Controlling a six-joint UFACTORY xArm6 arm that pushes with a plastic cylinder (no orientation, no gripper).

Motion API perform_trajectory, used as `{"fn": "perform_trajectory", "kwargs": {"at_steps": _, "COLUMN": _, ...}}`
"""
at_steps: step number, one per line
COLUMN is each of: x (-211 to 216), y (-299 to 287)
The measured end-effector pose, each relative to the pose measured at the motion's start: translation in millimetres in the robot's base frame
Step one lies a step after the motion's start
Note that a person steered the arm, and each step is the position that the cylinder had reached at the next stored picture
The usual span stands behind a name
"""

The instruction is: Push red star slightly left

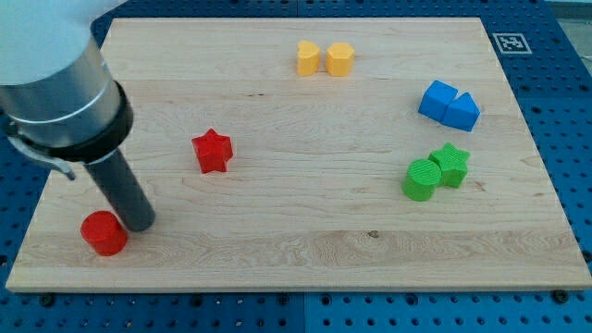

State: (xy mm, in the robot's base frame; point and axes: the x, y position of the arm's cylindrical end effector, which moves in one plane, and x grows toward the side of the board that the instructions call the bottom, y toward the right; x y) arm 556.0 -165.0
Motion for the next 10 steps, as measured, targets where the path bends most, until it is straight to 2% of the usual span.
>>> {"fn": "perform_trajectory", "kwargs": {"at_steps": 2, "x": -3.2, "y": 104.3}}
{"fn": "perform_trajectory", "kwargs": {"at_steps": 3, "x": -30.7, "y": 132.4}}
{"fn": "perform_trajectory", "kwargs": {"at_steps": 4, "x": -68.2, "y": 132.9}}
{"fn": "perform_trajectory", "kwargs": {"at_steps": 5, "x": -86.3, "y": 100.0}}
{"fn": "perform_trajectory", "kwargs": {"at_steps": 7, "x": -97.8, "y": 35.6}}
{"fn": "perform_trajectory", "kwargs": {"at_steps": 10, "x": -109.5, "y": 5.5}}
